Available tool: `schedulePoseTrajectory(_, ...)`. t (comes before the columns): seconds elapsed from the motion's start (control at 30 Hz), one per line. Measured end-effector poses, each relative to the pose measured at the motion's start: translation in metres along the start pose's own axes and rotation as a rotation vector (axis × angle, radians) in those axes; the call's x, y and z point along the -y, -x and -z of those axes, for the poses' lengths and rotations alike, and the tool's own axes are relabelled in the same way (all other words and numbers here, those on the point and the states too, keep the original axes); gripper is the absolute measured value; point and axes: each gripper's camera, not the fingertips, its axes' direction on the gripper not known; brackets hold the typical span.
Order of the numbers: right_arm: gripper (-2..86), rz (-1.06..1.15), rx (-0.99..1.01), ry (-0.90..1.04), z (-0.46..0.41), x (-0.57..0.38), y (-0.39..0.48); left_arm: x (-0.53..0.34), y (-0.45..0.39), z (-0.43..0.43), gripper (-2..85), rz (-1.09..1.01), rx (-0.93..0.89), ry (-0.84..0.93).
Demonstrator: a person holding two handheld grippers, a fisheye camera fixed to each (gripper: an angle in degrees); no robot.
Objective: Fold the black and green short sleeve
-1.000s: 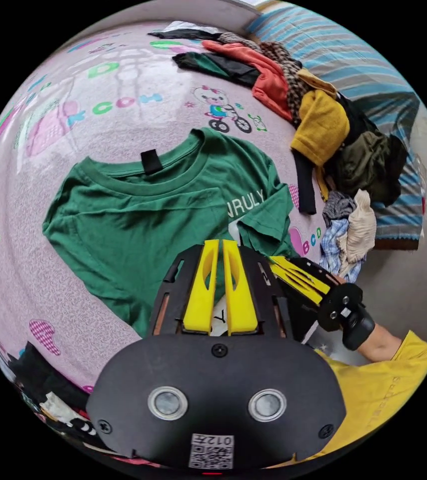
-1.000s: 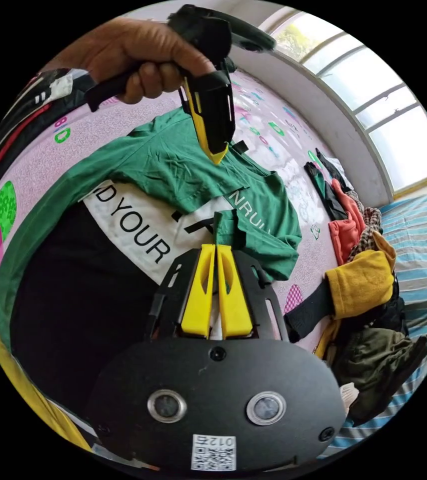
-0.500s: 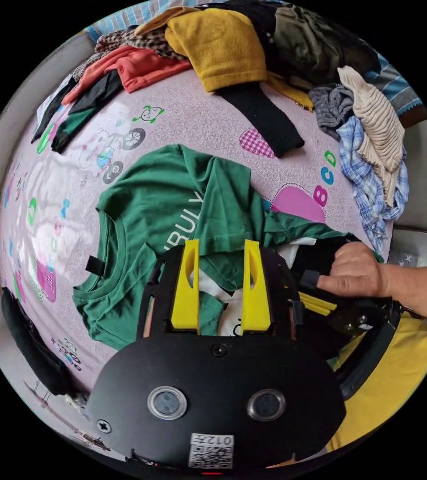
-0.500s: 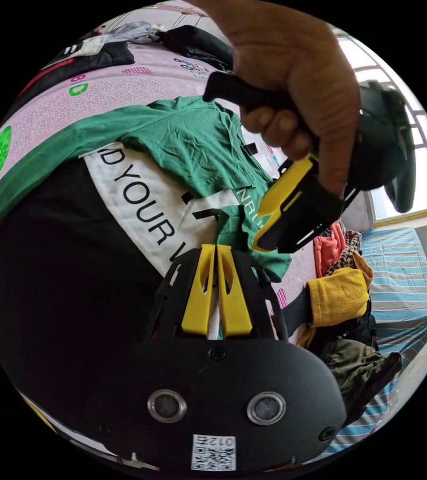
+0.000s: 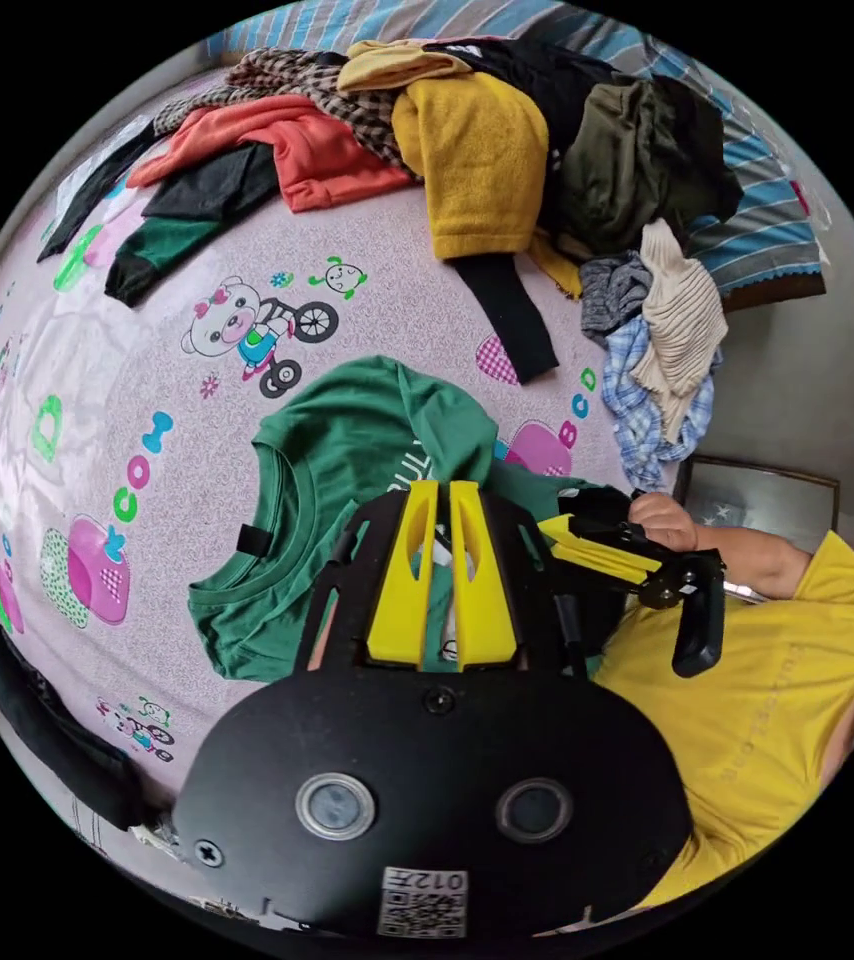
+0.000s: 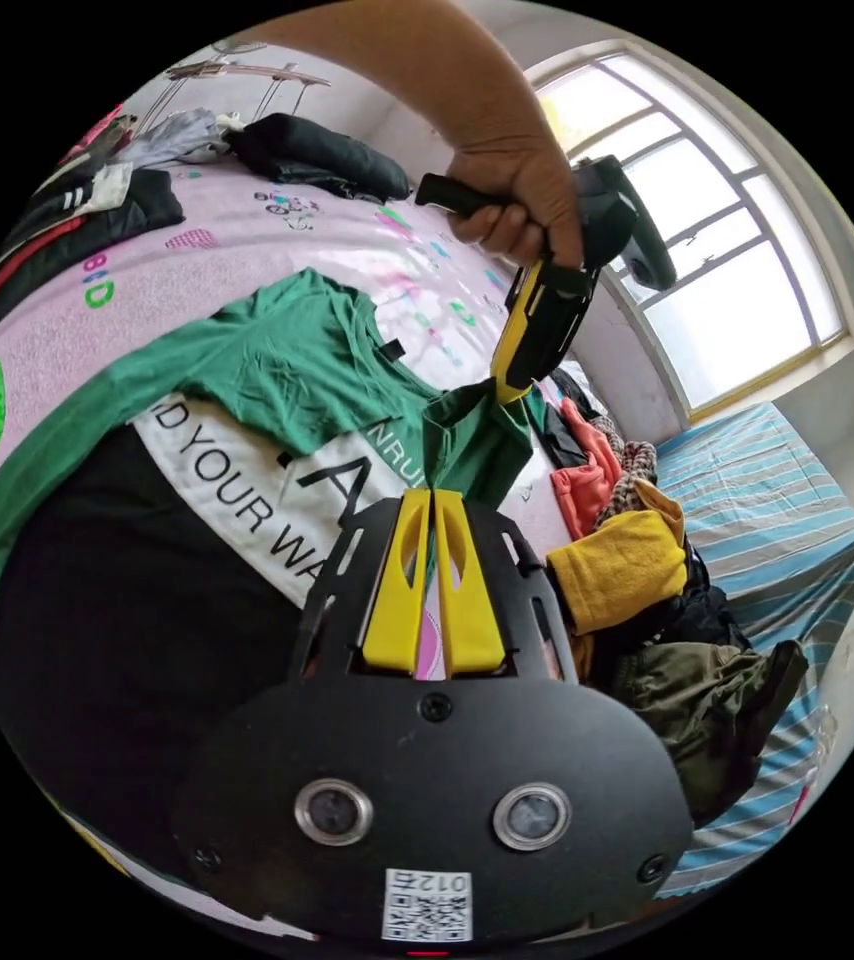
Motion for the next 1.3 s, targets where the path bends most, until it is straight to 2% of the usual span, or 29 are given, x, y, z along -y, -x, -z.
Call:
schedulePoseTrajectory(0.17, 0.3, 0.099, 0.061, -0.004, -0.014, 0.033, 0.029, -0.02, 0.053, -0.011, 0.3, 0.11, -0.091, 0.08)
schedulePoseTrajectory(0.4, 0.5, 0.182, 0.159, 0.066, -0.055, 0.051, 0.062, -0.057, 0.109, -0.056, 0.4, 0.321, -0.157, 0.09)
schedulePoseTrajectory(0.5, 0.9, 0.217, 0.166, 0.106, -0.073, 0.055, 0.072, -0.081, 0.133, -0.062, 0.4, 0.472, -0.154, 0.022)
schedulePoseTrajectory(0.6, 1.6, 0.245, 0.139, 0.085, -0.077, 0.058, 0.07, -0.111, 0.144, -0.042, 0.4, 0.643, -0.086, -0.162)
schedulePoseTrajectory(0.67, 2.1, 0.24, 0.156, 0.02, -0.069, 0.06, 0.057, -0.116, 0.13, -0.025, 0.4, 0.576, -0.067, -0.294)
schedulePoseTrajectory(0.7, 2.1, 0.236, 0.168, 0.0, -0.065, 0.06, 0.052, -0.113, 0.125, -0.023, 0.4, 0.532, -0.064, -0.298)
schedulePoseTrajectory(0.77, 2.3, 0.182, 0.222, -0.071, -0.053, 0.058, 0.024, -0.091, 0.1, -0.024, 0.5, 0.349, -0.018, -0.216)
schedulePoseTrajectory(0.87, 2.3, 0.085, 0.285, -0.081, -0.055, 0.055, -0.029, -0.066, 0.081, -0.038, 0.9, 0.245, 0.131, -0.068)
schedulePoseTrajectory(1.07, 3.0, -0.15, 0.392, 0.014, -0.127, 0.071, -0.198, -0.057, 0.074, -0.067, 0.5, 0.219, 0.242, 0.058)
schedulePoseTrajectory(1.17, 4.7, -0.077, 0.466, 0.067, -0.172, 0.099, -0.26, -0.065, 0.077, -0.069, 0.3, 0.217, 0.219, 0.047)
schedulePoseTrajectory(1.3, 6.1, 0.052, 0.491, 0.106, -0.21, 0.137, -0.299, -0.076, 0.084, -0.066, 0.3, 0.228, 0.219, 0.032)
